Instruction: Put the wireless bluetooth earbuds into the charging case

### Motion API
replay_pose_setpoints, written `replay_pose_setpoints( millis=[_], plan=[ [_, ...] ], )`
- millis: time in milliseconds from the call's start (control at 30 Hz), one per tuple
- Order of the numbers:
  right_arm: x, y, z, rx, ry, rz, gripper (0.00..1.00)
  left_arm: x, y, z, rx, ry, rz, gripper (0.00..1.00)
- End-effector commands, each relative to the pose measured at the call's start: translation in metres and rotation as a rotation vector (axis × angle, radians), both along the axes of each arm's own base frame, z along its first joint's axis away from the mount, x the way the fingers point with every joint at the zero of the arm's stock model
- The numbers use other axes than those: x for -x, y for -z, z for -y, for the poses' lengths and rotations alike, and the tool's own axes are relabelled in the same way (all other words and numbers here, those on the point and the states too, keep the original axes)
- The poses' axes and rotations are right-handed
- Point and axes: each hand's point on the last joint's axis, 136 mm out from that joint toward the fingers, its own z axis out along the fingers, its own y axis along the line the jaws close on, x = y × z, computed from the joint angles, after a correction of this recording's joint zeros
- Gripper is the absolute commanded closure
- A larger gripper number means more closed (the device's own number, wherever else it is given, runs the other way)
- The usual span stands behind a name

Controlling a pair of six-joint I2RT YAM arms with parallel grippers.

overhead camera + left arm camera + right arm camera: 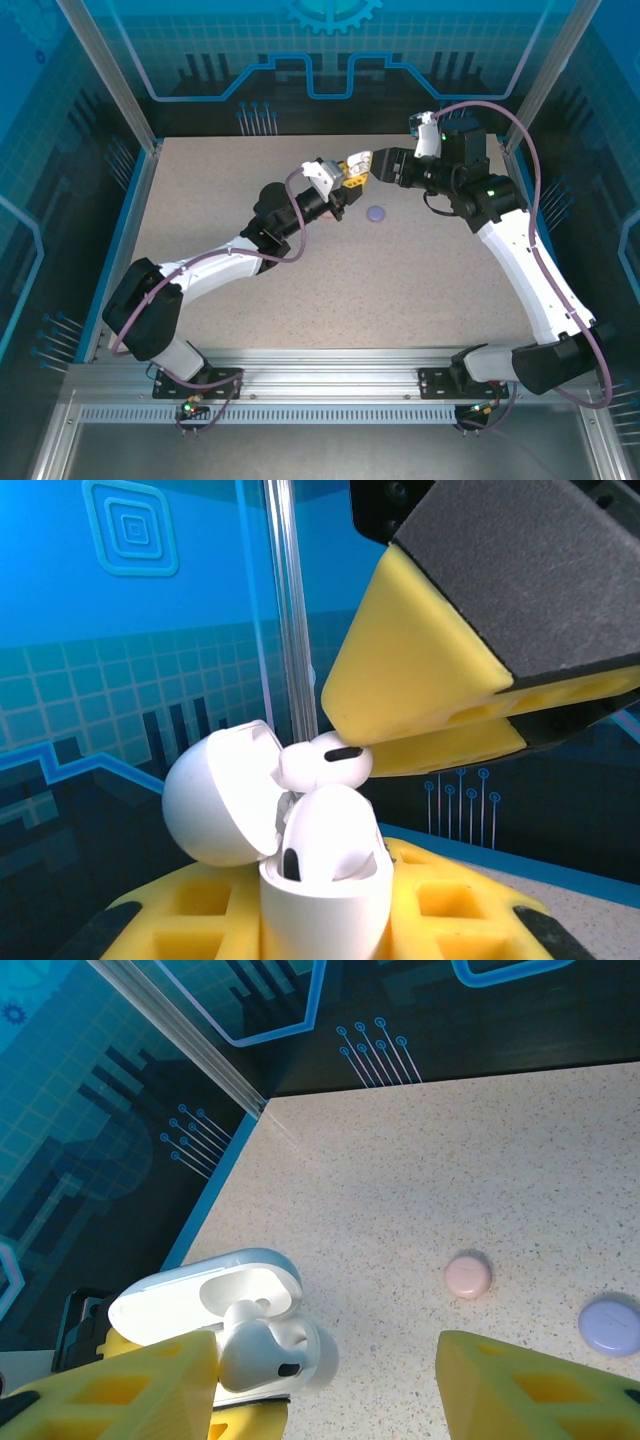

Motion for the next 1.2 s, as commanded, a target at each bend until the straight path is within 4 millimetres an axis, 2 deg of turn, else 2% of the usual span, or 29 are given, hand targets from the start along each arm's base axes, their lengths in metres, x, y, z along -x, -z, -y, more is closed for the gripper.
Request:
replay_pose_setpoints(
  millis=[0, 167, 467, 633, 800, 1000, 1167],
  plan=[
    [0.002, 0.001, 0.005, -0.007, -0.004, -0.017, 0.4, 0.005, -0.031, -0.003, 0.071, 0.01, 0.06, 1.0],
    [0.0, 0.002, 0.001, -0.008, -0.024, -0.022, 0.42, 0.005, -0.031, -0.003, 0.07, 0.009, 0.06, 1.0],
    [0.001, -0.011, -0.014, 0.005, -0.15, 0.065, 0.66, 0.005, -0.031, -0.002, 0.07, 0.01, 0.061, 1.0],
    [-0.003, -0.01, -0.017, 0.055, -0.212, 0.092, 0.73, 0.006, -0.033, -0.002, 0.073, 0.014, 0.064, 1.0],
    [-0.01, -0.004, -0.014, 0.079, -0.28, 0.123, 0.75, 0.006, -0.033, -0.002, 0.072, 0.014, 0.061, 1.0],
    [-0.005, -0.004, -0.013, 0.054, -0.386, 0.157, 0.78, 0.005, -0.032, -0.002, 0.072, 0.013, 0.058, 1.0],
    [-0.003, -0.003, -0.012, -0.007, -0.438, 0.146, 0.76, 0.004, -0.03, -0.002, 0.069, 0.01, 0.056, 1.0]
  ],
)
